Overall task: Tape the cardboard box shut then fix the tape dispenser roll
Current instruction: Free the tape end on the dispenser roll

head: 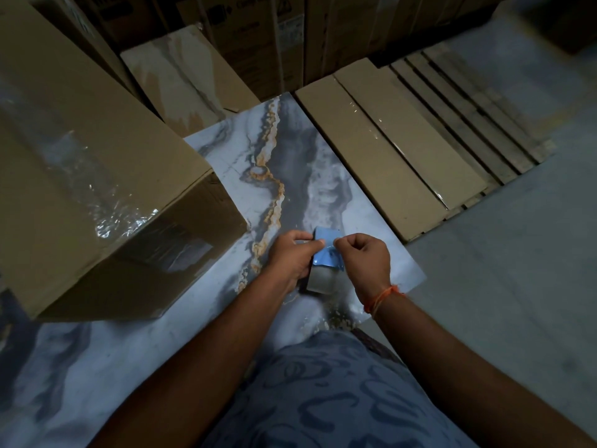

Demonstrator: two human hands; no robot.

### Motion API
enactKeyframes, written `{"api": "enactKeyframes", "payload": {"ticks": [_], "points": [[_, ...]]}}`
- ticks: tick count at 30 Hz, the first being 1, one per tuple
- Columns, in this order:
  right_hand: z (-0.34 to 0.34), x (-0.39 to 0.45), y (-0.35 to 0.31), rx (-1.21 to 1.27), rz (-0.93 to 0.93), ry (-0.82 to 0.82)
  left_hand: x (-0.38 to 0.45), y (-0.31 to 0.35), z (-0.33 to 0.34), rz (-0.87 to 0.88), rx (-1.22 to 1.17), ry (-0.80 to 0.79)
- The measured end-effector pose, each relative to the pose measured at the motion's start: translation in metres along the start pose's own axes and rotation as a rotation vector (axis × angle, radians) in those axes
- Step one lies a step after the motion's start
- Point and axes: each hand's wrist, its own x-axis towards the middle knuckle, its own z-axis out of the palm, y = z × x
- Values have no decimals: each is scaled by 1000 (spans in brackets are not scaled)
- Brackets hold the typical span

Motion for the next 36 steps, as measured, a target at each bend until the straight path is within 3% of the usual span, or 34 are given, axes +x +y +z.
{"api": "enactKeyframes", "payload": {"ticks": [20,27,36], "points": [[-6,-8,10,-20,32,158,6,-5,-3,138,205,76],[15,8,-5,-156,109,62,-1,-3,-2,162,203,88],[3,1,12,106,177,-11,2,-7,-4,156,132,48]]}}
